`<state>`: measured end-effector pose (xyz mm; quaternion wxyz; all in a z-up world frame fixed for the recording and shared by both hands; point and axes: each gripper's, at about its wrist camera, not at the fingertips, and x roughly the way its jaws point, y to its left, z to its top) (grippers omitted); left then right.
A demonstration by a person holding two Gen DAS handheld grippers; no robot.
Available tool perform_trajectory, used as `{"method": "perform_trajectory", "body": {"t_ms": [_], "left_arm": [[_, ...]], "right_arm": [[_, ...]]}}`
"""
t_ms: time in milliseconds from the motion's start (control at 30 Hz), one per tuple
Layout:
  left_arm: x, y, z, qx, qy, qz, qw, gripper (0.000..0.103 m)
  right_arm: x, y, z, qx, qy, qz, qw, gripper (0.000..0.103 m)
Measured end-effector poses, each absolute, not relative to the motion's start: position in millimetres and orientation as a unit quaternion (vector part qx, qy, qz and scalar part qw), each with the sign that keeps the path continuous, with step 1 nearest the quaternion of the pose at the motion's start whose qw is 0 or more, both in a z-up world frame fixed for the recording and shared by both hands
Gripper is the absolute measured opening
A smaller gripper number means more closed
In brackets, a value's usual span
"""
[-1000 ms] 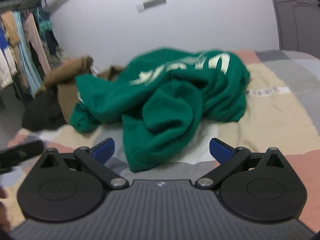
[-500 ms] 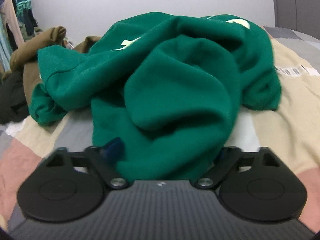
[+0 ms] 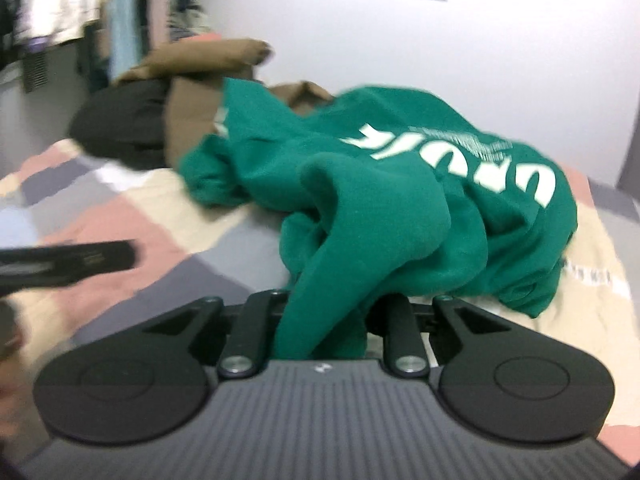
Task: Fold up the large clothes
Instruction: 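Reach the right tool into the green hoodie and close on the fabric, then lift the hoodie with the right tool while the left tool grasps its hood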
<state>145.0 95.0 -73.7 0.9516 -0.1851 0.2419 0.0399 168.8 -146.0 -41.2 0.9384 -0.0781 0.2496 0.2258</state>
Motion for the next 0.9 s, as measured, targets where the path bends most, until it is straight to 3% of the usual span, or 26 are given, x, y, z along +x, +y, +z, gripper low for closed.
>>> {"method": "perform_trajectory", "body": {"t_ms": [367, 700, 800, 867, 900], "left_arm": [[111, 87, -55, -0.183, 0.225, 0.044, 0.956, 0.103], [95, 72, -52, -0.180, 0.244, 0.010, 0.953, 0.103], [104, 68, -56, -0.181, 0.260, -0.010, 0.948, 0.103], [112, 68, -59, -0.194, 0.271, -0.019, 0.943, 0.103], [116, 69, -60, -0.203, 0.276, -0.025, 0.939, 0.103]], "right_arm": [[63, -184, -7, -0.099, 0.245, 0.316, 0.911, 0.021], [40, -194, -37, -0.089, 0.304, 0.316, 0.895, 0.023], [53, -201, -43, -0.051, 0.336, 0.307, 0.889, 0.029], [57, -211, -43, -0.014, 0.347, 0.306, 0.886, 0.048], [58, -217, -42, 0.005, 0.350, 0.306, 0.885, 0.052]]}}
